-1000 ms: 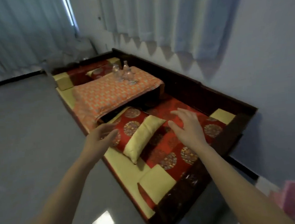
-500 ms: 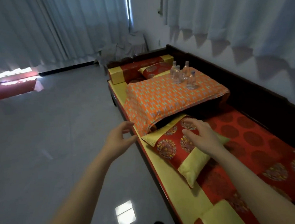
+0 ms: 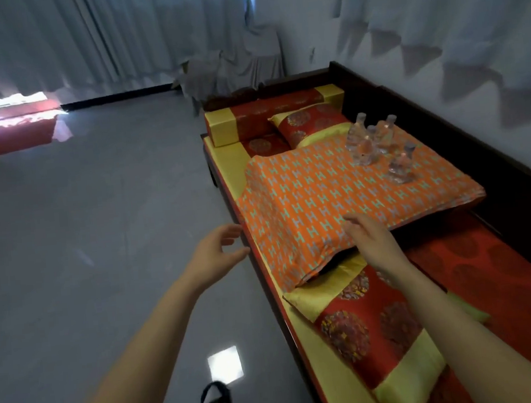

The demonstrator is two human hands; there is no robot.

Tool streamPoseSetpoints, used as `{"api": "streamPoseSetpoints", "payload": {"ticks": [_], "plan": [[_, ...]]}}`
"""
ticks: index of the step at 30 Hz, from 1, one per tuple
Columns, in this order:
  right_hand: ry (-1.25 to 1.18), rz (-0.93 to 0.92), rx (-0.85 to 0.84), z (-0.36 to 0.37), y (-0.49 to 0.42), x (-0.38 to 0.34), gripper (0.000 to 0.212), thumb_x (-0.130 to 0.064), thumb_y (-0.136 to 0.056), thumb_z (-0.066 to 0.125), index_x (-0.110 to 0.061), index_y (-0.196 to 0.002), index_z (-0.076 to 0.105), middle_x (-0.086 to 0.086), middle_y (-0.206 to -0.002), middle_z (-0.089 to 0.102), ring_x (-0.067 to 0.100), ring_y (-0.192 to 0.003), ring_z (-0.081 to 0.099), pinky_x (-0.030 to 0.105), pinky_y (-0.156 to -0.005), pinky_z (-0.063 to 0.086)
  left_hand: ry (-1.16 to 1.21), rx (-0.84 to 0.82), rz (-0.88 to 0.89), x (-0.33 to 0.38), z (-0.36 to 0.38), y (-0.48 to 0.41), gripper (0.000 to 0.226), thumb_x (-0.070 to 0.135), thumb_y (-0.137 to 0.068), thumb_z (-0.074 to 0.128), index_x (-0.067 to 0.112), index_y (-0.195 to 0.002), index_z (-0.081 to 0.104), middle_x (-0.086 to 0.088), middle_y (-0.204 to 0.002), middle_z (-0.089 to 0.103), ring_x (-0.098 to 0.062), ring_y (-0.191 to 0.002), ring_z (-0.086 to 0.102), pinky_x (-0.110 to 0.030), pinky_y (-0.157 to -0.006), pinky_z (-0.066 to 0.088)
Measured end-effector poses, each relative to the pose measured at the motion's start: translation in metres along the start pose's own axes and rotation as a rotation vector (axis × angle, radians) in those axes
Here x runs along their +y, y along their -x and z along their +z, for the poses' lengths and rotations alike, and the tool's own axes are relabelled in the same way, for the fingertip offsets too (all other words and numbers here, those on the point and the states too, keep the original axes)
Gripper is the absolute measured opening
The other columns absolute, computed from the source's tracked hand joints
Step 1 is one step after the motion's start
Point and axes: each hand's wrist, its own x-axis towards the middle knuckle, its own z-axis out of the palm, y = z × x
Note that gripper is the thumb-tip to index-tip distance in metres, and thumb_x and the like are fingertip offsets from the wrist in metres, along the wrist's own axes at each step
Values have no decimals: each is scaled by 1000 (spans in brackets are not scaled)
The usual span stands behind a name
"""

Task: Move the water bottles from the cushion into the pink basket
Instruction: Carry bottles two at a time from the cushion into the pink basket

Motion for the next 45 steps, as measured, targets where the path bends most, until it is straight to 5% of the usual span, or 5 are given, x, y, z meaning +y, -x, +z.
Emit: {"api": "streamPoseSetpoints", "payload": {"ticks": [16, 24, 31, 39, 45], "plan": [[-219, 344, 358, 66, -216, -33, 30, -27, -98, 49, -14, -122, 60, -3, -118, 57, 10, -110, 49, 23, -88, 31, 10, -325, 174, -35, -64, -342, 38, 25, -78, 73, 17, -114, 64, -1, -109, 68, -15, -102, 62, -36, -93, 50], [-207, 534, 599, 36, -260, 16, 25, -23, -97, 52, -13, -117, 62, -5, -112, 56, 9, -107, 49, 15, -82, 30, 24, -569, 329, 12, 17, -459, 35, 10, -80, 73, 9, -113, 63, -11, -107, 68, -19, -101, 62, -19, -83, 48], [-258, 654, 671, 13, -312, 58, 28, -32, -94, 55, -20, -118, 63, 3, -122, 61, 18, -112, 55, 36, -98, 42, -31, -706, 388, 57, 81, -545, 41, 24, -74, 77, 13, -112, 65, -8, -108, 68, -18, -101, 63, -33, -93, 49], [-287, 727, 721, -7, -370, 73, 30, -29, -96, 54, -16, -122, 59, 0, -117, 60, 13, -102, 55, 9, -67, 37, -39, -840, 371, 76, 139, -614, 34, 9, -81, 70, 12, -114, 62, -5, -108, 65, -16, -104, 61, -28, -91, 48], [-291, 838, 758, -21, -429, 98, 46, -29, -91, 61, -14, -133, 52, 3, -123, 54, 21, -118, 52, 34, -92, 42, -59, -947, 368, 103, 193, -680, 46, 20, -73, 75, 16, -116, 61, -7, -116, 65, -20, -110, 61, -35, -96, 48]]}}
